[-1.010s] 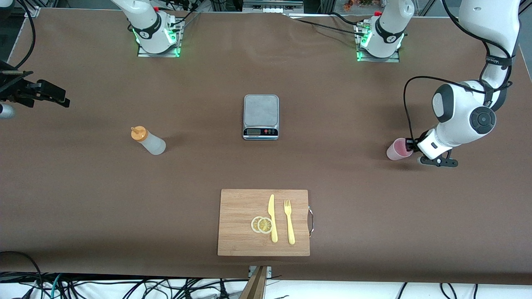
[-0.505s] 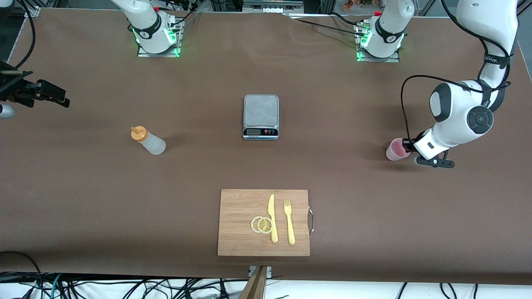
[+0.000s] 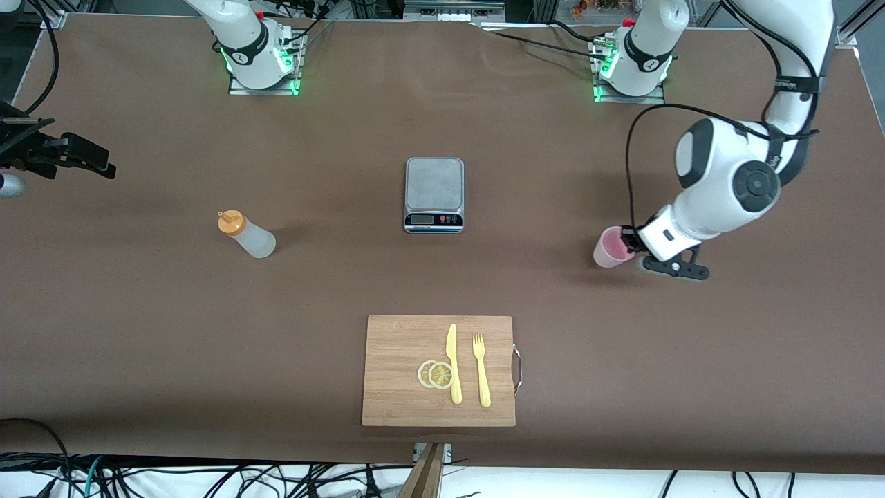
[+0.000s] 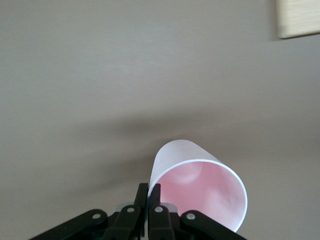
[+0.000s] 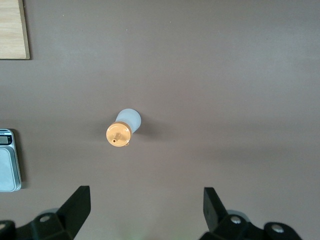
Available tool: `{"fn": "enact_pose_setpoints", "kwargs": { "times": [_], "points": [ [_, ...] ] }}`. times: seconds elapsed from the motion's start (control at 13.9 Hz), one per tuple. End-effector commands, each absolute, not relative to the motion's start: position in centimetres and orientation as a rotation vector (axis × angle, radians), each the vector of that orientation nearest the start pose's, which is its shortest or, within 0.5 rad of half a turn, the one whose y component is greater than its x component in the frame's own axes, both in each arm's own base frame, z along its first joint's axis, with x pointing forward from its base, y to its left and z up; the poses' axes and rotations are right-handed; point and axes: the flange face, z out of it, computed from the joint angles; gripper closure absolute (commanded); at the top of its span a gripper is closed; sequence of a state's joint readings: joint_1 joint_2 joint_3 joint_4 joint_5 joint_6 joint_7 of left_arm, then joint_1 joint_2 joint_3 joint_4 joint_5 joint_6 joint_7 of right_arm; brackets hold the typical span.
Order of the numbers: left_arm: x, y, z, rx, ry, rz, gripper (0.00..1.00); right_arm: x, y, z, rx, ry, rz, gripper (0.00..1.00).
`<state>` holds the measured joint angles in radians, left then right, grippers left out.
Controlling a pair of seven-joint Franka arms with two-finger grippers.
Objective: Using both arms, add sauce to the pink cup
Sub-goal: 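Carry the pink cup with the left gripper onto the silver scale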
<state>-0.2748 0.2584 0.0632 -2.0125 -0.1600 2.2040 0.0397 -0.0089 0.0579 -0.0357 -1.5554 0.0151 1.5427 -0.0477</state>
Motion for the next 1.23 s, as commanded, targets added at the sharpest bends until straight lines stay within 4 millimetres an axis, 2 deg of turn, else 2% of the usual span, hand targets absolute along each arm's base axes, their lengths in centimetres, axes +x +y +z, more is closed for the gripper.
{"fn": "enact_pose_setpoints", "kwargs": {
  "times": [0.0, 0.22, 0.36, 0.65, 0.87, 1.15],
  "points": [
    [56.0, -18.7, 34.2, -3.241, 0.187, 0.166, 1.0, 56.6, -2.4, 60.0, -3.126, 0.012, 0.114, 0.0],
    [53.6, -25.7, 34.6, -3.231, 0.127, 0.175, 1.0, 56.6, -2.4, 60.0, -3.126, 0.012, 0.114, 0.0],
    [52.1, -29.4, 34.8, -3.227, 0.106, 0.174, 1.0, 56.6, -2.4, 60.0, -3.126, 0.012, 0.114, 0.0],
    [48.9, -36.9, 34.1, -3.21, -0.012, 0.182, 1.0, 56.6, -2.4, 60.0, -3.126, 0.012, 0.114, 0.0],
    [46.9, -41.0, 33.2, -3.195, -0.083, 0.188, 1.0, 56.6, -2.4, 60.0, -3.126, 0.012, 0.117, 0.0],
    [45.1, -44.4, 31.4, -3.202, -0.206, 0.171, 1.0, 56.6, -2.3, 60.0, -3.128, 0.01, 0.114, 0.0]
  ]
}}
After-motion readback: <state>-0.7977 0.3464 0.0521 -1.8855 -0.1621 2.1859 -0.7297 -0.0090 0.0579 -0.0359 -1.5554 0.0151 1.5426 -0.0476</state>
